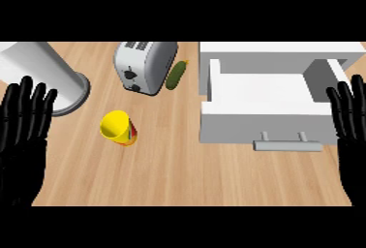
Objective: Pick up the cup, place it into the drawer and close the drawer
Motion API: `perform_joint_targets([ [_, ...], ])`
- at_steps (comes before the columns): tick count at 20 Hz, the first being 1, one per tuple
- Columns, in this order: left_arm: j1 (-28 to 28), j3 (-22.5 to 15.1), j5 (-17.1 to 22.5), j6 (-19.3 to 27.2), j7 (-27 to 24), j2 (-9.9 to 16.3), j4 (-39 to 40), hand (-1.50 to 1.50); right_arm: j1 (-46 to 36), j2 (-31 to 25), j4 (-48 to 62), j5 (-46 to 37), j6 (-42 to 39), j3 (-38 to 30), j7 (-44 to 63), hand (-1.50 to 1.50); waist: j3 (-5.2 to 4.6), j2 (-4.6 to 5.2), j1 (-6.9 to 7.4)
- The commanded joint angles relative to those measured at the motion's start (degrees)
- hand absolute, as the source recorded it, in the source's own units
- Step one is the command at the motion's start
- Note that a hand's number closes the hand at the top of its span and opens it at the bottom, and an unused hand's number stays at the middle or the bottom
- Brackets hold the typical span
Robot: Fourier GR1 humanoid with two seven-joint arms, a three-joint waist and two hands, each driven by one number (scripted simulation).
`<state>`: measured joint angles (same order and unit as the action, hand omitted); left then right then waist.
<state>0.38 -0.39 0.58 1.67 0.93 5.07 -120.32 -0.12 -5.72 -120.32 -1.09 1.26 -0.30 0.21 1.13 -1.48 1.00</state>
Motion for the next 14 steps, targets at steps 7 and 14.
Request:
perform_joint_targets([
  [7,-1.24,2.52,23.33,-16.51,2.89,4.67,10.05,-1.5,-0.27,-2.24,2.86,3.05,-5.69,2.87,3.11,-1.5,-1.31,2.09,-0.81],
  [14,-12.98,11.86,31.95,-23.53,3.38,11.37,28.23,-1.5,-7.26,-2.65,9.99,4.3,-7.09,1.2,3.89,-1.5,-1.14,1.65,-1.07],
])
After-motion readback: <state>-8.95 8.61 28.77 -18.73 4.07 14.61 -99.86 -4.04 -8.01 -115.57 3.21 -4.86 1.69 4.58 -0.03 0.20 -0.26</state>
